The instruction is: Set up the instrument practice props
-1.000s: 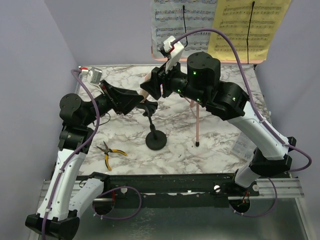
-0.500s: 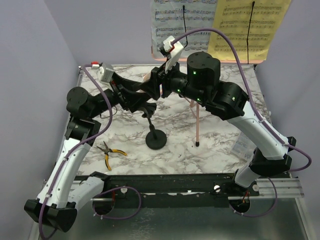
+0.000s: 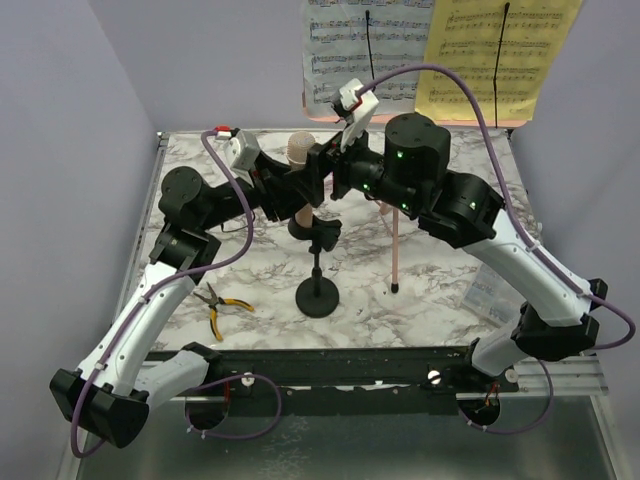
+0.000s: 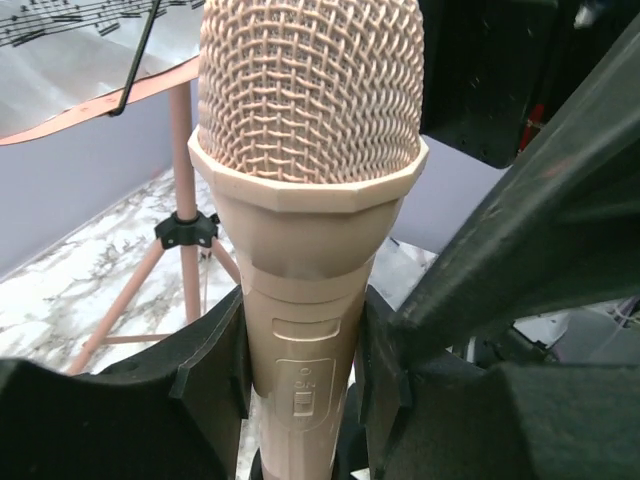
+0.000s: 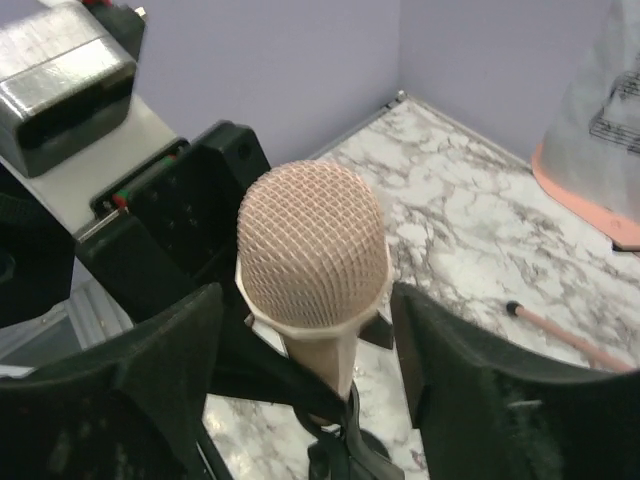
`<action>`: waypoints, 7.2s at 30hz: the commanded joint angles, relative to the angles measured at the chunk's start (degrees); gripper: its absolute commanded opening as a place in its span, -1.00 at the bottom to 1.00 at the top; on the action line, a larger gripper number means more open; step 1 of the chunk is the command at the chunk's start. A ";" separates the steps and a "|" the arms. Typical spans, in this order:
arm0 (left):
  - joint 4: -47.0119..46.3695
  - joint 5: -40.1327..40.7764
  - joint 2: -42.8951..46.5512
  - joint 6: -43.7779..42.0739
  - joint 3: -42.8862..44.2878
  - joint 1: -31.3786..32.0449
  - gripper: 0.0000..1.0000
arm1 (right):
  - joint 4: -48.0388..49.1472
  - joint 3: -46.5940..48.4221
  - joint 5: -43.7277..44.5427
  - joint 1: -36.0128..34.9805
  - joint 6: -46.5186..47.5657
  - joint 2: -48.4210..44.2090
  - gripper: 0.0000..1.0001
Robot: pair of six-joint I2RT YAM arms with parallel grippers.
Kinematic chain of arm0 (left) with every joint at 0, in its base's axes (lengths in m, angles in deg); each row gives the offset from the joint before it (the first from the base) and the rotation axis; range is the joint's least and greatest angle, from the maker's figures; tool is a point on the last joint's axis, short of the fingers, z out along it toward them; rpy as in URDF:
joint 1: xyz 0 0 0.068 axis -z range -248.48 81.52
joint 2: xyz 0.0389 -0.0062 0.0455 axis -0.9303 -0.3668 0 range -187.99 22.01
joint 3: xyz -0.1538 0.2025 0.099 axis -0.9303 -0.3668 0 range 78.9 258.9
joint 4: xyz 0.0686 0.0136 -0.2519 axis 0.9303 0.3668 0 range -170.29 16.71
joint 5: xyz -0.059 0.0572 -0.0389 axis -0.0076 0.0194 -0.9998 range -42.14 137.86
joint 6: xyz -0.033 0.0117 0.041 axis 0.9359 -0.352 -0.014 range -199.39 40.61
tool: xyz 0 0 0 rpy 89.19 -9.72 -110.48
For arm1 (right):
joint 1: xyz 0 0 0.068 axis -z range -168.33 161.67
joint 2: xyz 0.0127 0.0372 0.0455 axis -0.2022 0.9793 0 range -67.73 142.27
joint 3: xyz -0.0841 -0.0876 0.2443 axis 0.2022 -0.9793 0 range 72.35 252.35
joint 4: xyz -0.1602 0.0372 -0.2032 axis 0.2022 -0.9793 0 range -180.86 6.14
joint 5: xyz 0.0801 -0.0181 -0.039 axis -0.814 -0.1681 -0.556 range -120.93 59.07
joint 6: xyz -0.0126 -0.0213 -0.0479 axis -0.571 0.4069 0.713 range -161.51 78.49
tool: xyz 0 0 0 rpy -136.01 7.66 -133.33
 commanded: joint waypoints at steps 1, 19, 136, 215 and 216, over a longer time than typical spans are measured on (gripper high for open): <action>-3.43 3.48 1.67 -0.67 -3.26 -0.37 -0.74 | 4.81 -9.19 2.35 -0.68 0.00 -7.97 0.58; -3.82 -5.23 4.68 -5.78 -4.96 0.25 -1.00 | 39.34 -65.52 -6.22 -0.63 11.50 -36.10 0.99; -2.66 -11.48 9.45 -9.06 -20.84 0.25 -1.00 | 50.33 -74.31 -38.18 17.12 -60.36 -17.06 -0.29; 1.02 41.73 36.28 -11.25 -28.51 -4.07 0.64 | 107.72 -34.53 14.80 12.80 -75.13 37.31 -1.00; 1.03 41.64 36.27 -11.27 -28.43 -4.06 0.64 | 108.16 -34.91 14.96 12.84 -75.18 37.44 -1.00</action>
